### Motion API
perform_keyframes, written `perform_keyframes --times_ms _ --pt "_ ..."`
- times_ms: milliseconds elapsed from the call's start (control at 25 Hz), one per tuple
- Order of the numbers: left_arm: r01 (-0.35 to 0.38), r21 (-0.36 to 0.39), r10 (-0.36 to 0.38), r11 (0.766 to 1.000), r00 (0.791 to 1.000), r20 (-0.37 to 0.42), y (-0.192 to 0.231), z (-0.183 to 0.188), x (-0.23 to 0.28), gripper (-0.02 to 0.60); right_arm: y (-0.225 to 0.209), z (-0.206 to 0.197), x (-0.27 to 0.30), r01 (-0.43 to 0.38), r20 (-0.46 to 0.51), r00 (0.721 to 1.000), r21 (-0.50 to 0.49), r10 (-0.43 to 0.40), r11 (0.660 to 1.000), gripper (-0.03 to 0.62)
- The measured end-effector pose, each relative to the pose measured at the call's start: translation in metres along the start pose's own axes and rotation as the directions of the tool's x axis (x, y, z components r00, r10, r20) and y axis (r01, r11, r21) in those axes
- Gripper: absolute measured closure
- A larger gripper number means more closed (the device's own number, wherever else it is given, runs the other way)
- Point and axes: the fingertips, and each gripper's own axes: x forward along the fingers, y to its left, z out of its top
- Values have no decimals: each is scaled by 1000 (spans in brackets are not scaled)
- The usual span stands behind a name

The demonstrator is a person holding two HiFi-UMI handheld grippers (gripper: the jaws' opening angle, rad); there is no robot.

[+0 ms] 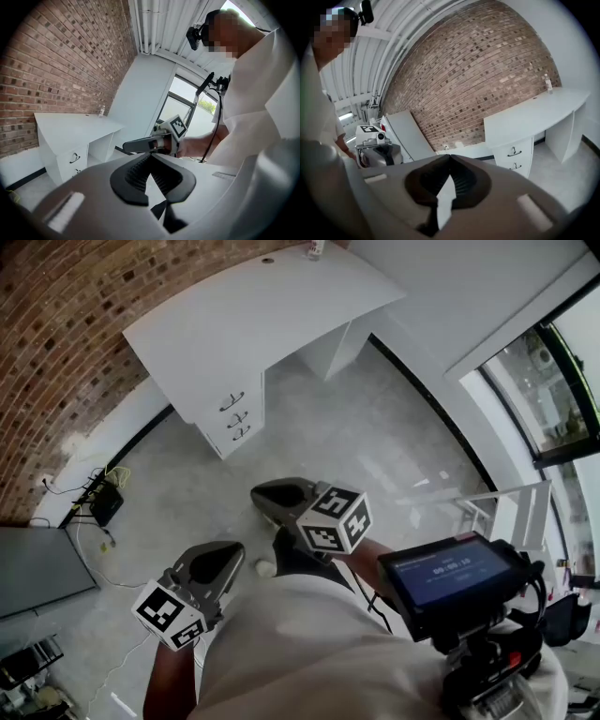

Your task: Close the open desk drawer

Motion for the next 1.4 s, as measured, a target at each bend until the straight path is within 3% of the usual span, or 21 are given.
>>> perform_keyframes --times_ms 480,1400 --pt "-17 34 17 999 1000 5 -49 -9 -8 575 70 -16 -46 -34 -52 998 -278 20 960 591" --pt "-38 23 38 999 999 20 -73 -22 -9 575 111 -20 -71 -91 -58 996 -430 74 898 591"
